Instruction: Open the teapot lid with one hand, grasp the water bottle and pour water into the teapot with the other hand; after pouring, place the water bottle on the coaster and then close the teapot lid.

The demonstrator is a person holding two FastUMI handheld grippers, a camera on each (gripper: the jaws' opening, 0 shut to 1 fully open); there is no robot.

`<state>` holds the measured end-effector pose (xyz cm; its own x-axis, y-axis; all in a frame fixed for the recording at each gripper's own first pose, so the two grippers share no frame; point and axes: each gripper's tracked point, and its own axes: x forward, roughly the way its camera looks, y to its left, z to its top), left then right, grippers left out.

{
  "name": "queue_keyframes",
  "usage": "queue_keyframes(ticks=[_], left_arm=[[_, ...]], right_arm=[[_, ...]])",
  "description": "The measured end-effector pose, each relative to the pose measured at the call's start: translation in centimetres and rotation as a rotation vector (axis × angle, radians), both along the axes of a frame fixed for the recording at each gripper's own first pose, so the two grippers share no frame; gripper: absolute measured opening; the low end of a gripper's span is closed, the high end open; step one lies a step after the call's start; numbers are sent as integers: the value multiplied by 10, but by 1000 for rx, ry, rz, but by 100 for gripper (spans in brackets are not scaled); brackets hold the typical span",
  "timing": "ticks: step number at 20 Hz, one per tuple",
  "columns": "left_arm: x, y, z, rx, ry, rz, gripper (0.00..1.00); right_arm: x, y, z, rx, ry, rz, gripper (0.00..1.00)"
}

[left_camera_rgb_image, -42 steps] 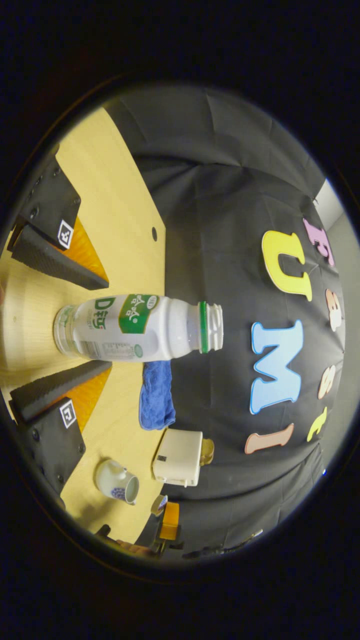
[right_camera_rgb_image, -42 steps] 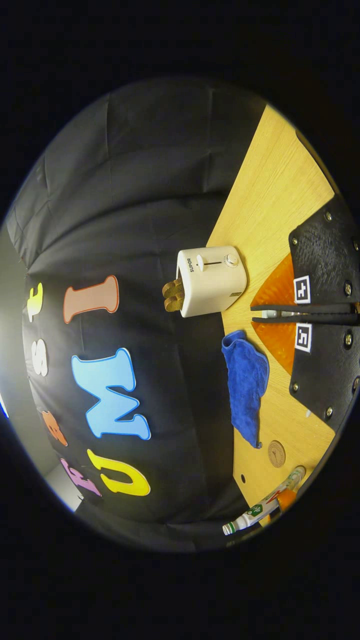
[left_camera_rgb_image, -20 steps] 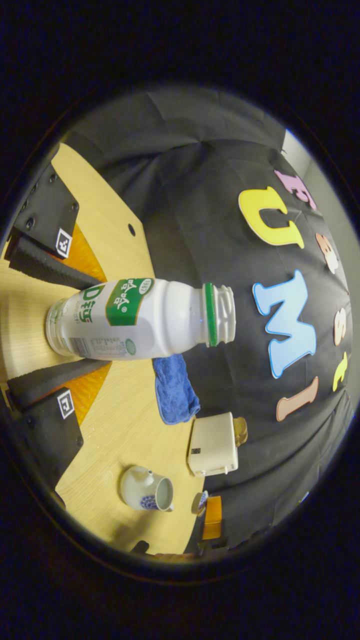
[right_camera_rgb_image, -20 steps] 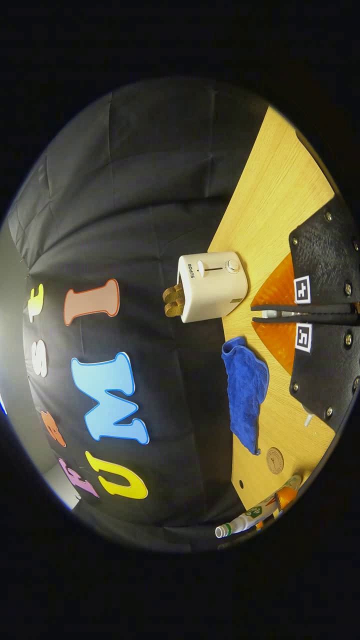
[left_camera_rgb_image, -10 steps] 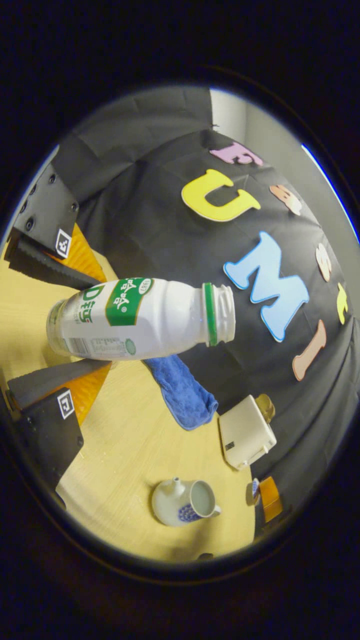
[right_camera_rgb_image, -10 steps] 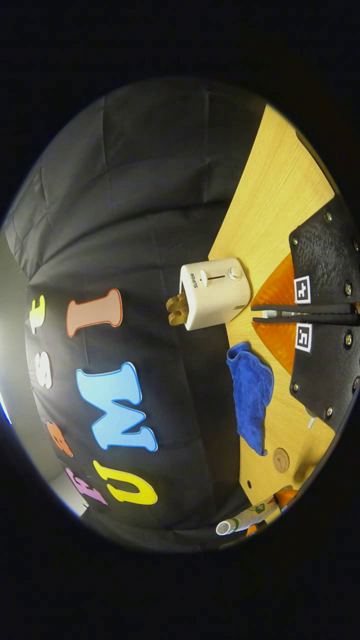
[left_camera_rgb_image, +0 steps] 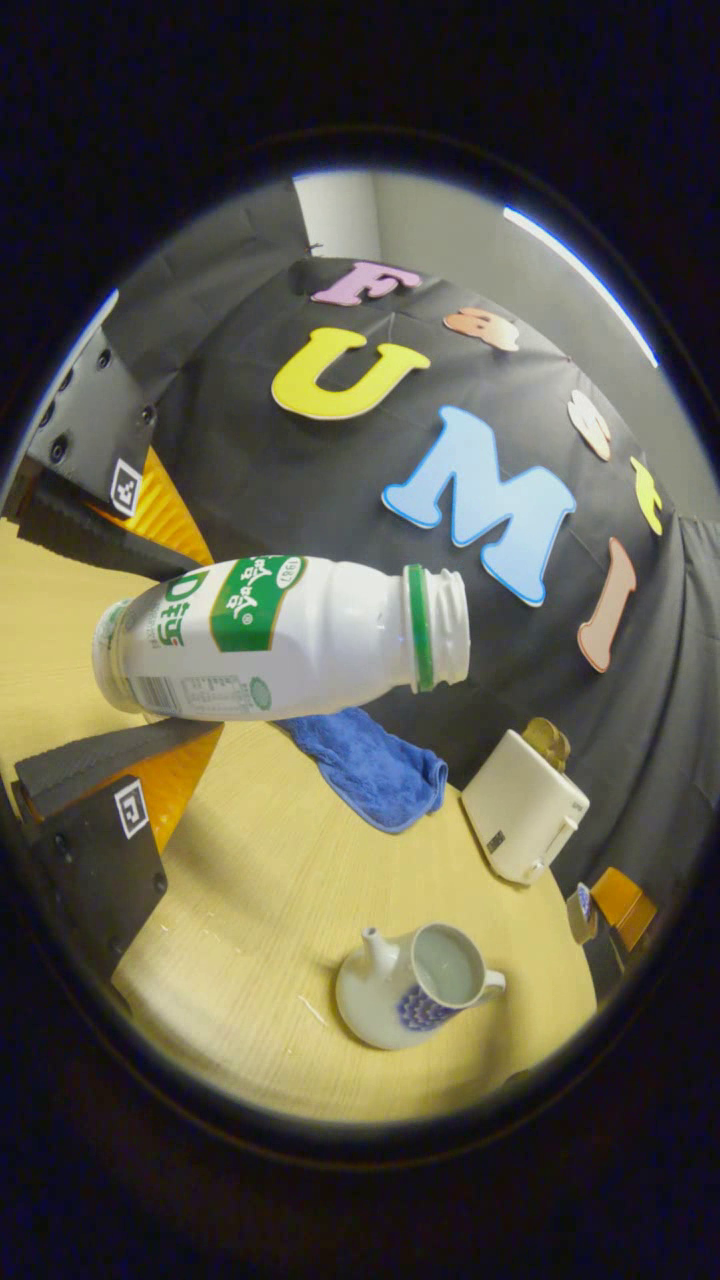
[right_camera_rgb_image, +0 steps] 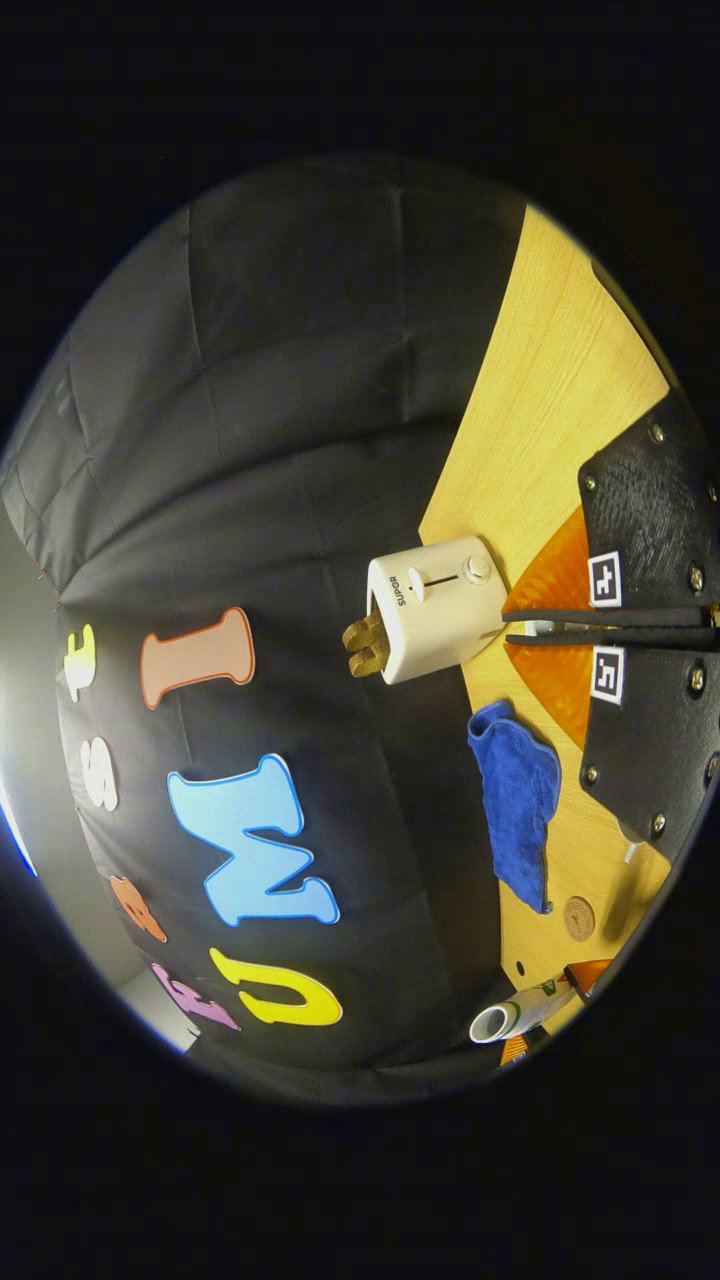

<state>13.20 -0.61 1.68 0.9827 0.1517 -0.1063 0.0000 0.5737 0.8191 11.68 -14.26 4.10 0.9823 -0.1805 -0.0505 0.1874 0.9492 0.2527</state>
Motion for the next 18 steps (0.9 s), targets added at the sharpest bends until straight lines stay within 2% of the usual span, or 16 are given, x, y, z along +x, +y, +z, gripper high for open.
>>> queue_keyframes(ticks=[5,6,7,18], left_arm=[[9,-22,8,160,-5,-53,86],[11,-26,8,195,-6,-62,80],[13,-28,8,228,-6,-67,86],[14,-47,10,475,-14,-114,86]], right_arm=[[1,-4,-2,10,7,-4,0],[1,-5,-2,10,6,-7,0],[0,-6,-2,10,5,-9,0],[2,-7,-7,14,25,-9,0]])
